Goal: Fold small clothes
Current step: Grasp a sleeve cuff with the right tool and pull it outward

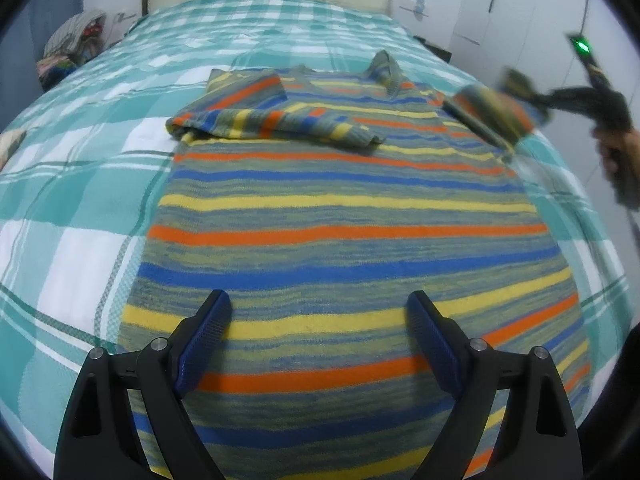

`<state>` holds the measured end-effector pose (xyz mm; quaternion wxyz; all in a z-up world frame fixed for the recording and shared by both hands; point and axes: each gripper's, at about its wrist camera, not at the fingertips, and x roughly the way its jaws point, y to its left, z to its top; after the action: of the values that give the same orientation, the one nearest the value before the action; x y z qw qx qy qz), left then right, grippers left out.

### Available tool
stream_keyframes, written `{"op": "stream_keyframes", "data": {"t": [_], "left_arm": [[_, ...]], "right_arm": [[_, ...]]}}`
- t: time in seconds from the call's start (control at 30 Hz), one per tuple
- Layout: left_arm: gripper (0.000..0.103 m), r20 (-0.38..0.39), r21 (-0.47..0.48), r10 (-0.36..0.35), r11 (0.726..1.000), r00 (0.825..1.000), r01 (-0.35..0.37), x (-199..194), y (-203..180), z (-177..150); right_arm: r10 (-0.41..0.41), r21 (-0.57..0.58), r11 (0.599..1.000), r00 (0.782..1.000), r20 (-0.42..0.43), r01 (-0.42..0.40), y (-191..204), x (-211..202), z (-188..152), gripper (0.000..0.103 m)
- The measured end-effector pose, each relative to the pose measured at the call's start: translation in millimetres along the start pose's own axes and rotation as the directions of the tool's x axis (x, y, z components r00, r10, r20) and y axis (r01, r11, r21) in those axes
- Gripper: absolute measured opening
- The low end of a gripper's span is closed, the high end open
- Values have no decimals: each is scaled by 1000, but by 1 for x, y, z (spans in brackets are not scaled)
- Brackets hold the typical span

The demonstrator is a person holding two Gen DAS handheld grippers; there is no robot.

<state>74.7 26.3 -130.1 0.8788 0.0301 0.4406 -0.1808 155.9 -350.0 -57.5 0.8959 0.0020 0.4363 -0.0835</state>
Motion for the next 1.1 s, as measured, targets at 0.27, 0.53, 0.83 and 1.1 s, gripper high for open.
{"op": "stream_keyframes", "data": {"t": [0.27,0.53,0.83,1.1], "left_arm": [[93,15,50,57,997,998,-58,11,-14,-3],[95,35,71,91,993,995,-94,15,-16,-5],[96,31,64,88,994,996,-90,17,-13,-3],[98,35,61,102,993,994,-104,20,-16,-5]], "right_arm": [[-105,302,945,990,-91,127,-149,-13,-64,4],[-108,455,878,987,-123,153,-173,2,-111,3],[160,608,788,985,-59,-91,-206,8,-129,22],[314,728,617,942,120,-298,-247,40,-122,39]]}}
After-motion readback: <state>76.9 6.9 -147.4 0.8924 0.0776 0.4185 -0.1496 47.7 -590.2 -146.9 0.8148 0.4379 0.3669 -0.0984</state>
